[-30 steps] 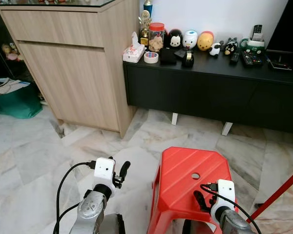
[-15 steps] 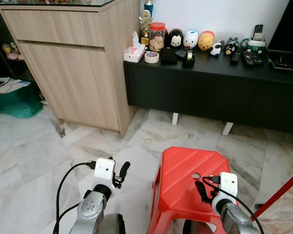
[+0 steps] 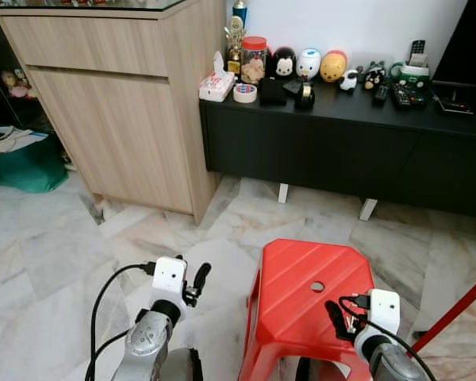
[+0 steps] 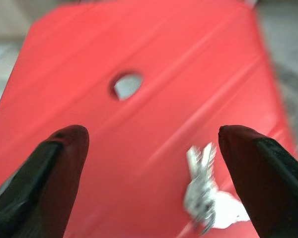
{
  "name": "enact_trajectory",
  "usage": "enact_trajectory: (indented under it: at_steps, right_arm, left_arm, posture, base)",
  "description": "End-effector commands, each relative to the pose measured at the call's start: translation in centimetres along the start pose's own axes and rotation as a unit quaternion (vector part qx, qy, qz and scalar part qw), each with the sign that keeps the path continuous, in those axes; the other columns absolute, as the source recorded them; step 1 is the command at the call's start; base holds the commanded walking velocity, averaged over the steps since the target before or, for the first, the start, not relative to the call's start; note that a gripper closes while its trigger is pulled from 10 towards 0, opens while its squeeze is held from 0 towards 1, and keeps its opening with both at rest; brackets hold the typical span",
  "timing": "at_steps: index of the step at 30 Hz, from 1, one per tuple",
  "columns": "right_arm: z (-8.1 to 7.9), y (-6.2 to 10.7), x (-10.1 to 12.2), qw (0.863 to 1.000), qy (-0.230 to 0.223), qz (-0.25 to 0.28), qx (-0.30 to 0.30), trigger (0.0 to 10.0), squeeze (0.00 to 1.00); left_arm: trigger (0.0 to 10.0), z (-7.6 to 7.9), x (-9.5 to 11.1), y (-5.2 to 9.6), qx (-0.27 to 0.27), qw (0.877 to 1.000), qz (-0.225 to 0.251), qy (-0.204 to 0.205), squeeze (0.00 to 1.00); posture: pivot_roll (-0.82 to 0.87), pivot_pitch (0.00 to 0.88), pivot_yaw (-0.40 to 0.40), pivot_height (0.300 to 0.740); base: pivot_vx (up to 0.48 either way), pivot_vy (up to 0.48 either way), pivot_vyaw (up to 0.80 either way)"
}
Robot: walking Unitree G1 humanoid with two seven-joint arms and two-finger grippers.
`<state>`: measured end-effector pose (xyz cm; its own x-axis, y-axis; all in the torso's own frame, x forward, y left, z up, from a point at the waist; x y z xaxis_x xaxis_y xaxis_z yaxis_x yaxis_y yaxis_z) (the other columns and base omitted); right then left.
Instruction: Hang keys on a hook
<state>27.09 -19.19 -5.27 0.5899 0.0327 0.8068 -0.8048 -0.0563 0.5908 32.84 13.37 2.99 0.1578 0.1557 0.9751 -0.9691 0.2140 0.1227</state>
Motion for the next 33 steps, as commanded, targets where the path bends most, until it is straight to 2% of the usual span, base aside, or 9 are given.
enact_trajectory:
  at_steps: [1,12,17,19,20,21,25,26,33]
  right_arm:
    - [-0.4,0.1,-1.2,0.999,0.011,-0.028,0.013,10.0,0.0]
    - [1.6,0.3,-1.9,0.998,-0.019,-0.04,-0.044,10.0,0.0]
    - [0.8,0.4,-2.9,0.998,-0.008,-0.06,-0.017,10.0,0.0]
    - [0.7,0.4,-3.3,0.998,-0.009,-0.066,-0.015,9.0,0.0]
    - [0.7,0.4,-3.3,0.998,-0.01,-0.066,-0.018,6.4,0.0]
    - [0.7,0.4,-3.3,0.998,-0.011,-0.065,-0.018,0.0,0.0]
    - [0.7,0.2,-3.2,0.998,-0.008,-0.065,-0.016,1.3,0.0]
    - [0.7,0.1,-3.1,0.998,-0.006,-0.066,-0.017,10.0,0.0]
    - [1.0,-0.2,-2.8,0.997,-0.005,-0.067,-0.023,10.0,0.0]
  left_arm:
    - [10.0,0.1,0.0,-0.2,-0.005,1.0,0.0,-0.011,0.0]
    - [10.0,0.0,-0.1,-0.2,-0.002,1.0,-0.001,-0.013,0.0]
    - [10.0,0.0,-0.1,-0.2,-0.003,1.0,-0.001,-0.012,0.0]
    - [10.0,0.0,-0.1,-0.2,-0.003,1.0,-0.001,-0.012,0.0]
    - [10.0,0.0,-0.1,-0.2,-0.003,1.0,0.0,-0.012,0.0]
    - [10.0,0.0,-0.2,-0.2,-0.002,1.0,0.0,-0.012,0.0]
    - [10.0,0.0,-0.2,-0.2,-0.002,1.0,-0.001,-0.013,0.0]
    - [10.0,0.0,-0.2,-0.2,-0.002,1.0,-0.001,-0.013,0.0]
    - [10.0,0.0,-0.2,-0.2,-0.001,1.0,0.0,-0.012,0.0]
  posture:
    - [0.02,0.0,-0.034,0.603]
    - [0.02,0.0,-0.036,0.603]
    - [0.02,0.0,-0.036,0.603]
    - [0.02,0.0,-0.036,0.603]
    - [0.02,0.0,-0.036,0.603]
    - [0.02,0.0,-0.036,0.603]
    - [0.02,0.0,-0.036,0.603]
    - [0.02,0.0,-0.037,0.603]
    - [0.02,0.0,-0.037,0.603]
  base:
    - [0.0,0.0,0.0]
    - [0.0,0.0,0.0]
    - [0.0,0.0,0.0]
    - [0.0,0.0,0.0]
    - [0.0,0.0,0.0]
    - [0.0,0.0,0.0]
    - [0.0,0.0,0.0]
    - [0.0,0.0,0.0]
    - [0.0,0.0,0.0]
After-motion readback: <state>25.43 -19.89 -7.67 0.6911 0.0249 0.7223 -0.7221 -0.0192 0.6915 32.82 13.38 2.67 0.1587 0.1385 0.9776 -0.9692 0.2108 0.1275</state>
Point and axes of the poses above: a point about 5 cm out from each wrist's last joint towards the gripper, its own y axis pointing back from the gripper into the wrist, its own x axis along the axis of the wrist's last joint, z = x × y, the point moved 6 cm from there along -y, pointing out of the wrist towards the gripper, and after that the axes turned 13 degrees about y, right-handed, at the moved point
